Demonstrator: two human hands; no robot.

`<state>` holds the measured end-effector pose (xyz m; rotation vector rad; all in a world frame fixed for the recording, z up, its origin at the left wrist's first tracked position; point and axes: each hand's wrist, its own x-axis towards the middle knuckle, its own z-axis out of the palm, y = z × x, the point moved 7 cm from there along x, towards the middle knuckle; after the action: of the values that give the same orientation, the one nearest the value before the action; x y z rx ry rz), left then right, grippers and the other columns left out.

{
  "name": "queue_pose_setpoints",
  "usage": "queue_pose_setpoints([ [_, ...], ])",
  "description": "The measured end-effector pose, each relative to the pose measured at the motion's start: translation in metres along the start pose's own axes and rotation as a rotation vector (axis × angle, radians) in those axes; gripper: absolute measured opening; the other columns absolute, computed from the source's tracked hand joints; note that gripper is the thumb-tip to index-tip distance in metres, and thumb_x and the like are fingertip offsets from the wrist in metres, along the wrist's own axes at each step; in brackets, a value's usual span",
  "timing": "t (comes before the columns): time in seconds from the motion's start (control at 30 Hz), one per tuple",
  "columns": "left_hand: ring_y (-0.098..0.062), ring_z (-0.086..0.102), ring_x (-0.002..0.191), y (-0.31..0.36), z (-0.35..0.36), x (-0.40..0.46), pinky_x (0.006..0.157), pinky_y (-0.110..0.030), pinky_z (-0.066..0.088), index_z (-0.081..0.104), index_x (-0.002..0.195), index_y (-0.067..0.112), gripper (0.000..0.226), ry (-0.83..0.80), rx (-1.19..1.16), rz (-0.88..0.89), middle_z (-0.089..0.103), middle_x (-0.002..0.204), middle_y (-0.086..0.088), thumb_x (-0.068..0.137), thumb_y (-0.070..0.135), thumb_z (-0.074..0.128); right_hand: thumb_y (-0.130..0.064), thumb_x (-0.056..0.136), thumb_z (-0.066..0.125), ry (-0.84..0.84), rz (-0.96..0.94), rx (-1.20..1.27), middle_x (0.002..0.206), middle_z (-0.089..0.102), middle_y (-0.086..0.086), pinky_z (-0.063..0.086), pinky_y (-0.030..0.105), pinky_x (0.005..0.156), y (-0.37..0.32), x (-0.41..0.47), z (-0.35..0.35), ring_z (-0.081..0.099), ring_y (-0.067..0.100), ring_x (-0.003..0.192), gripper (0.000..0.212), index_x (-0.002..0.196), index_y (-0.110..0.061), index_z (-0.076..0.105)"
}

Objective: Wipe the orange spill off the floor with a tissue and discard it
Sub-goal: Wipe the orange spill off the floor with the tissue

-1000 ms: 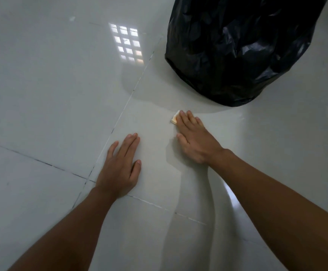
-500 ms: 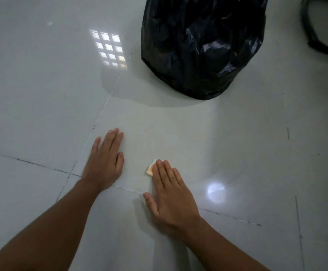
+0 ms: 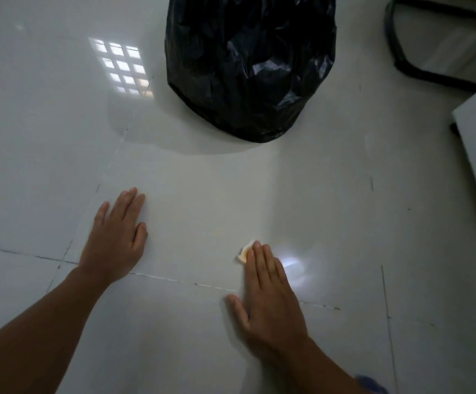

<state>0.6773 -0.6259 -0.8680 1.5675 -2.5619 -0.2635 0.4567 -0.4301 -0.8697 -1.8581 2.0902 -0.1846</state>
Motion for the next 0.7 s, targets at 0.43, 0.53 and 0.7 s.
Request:
queue_pose_setpoints([
  [0.43, -0.034, 0.036, 0.147, 0.003, 0.003, -0.001, 0.118, -0.058, 0.025, 0.041, 0.148, 0.0, 0.065, 0.007, 0.035, 0.028, 0.038, 0.158, -0.02, 0.092, 0.03, 0.027, -0.07, 0.093, 0.018, 0.119, 0.51, 0.104, 0.167, -0.005, 0.015, -0.005, 0.04, 0.125, 0.103, 0.119, -0.051, -0.01, 0.024, 0.154, 0.096, 0.157, -0.001, -0.004],
  [0.53, -0.03, 0.032, 0.149, 0.001, 0.003, -0.002, 0.121, -0.056, 0.023, 0.038, 0.15, 0.002, 0.066, 0.007, 0.024, 0.011, 0.035, 0.16, -0.016, 0.092, 0.031, 0.026, -0.074, 0.092, 0.016, 0.038, 0.386, 0.083, 0.167, -0.007, 0.014, -0.005, 0.041, 0.125, 0.089, 0.167, -0.055, -0.012, 0.025, 0.154, 0.099, 0.157, -0.003, -0.005],
  [0.7, -0.028, 0.031, 0.15, -0.003, 0.006, -0.001, 0.122, -0.054, 0.022, 0.036, 0.151, 0.005, 0.065, -0.006, 0.031, 0.014, 0.034, 0.161, -0.014, 0.092, 0.032, 0.027, -0.069, 0.094, 0.021, -0.064, 0.063, 0.052, 0.168, -0.008, 0.01, -0.002, 0.04, 0.125, 0.015, 0.184, -0.038, -0.012, 0.022, 0.154, 0.094, 0.157, -0.004, -0.004],
])
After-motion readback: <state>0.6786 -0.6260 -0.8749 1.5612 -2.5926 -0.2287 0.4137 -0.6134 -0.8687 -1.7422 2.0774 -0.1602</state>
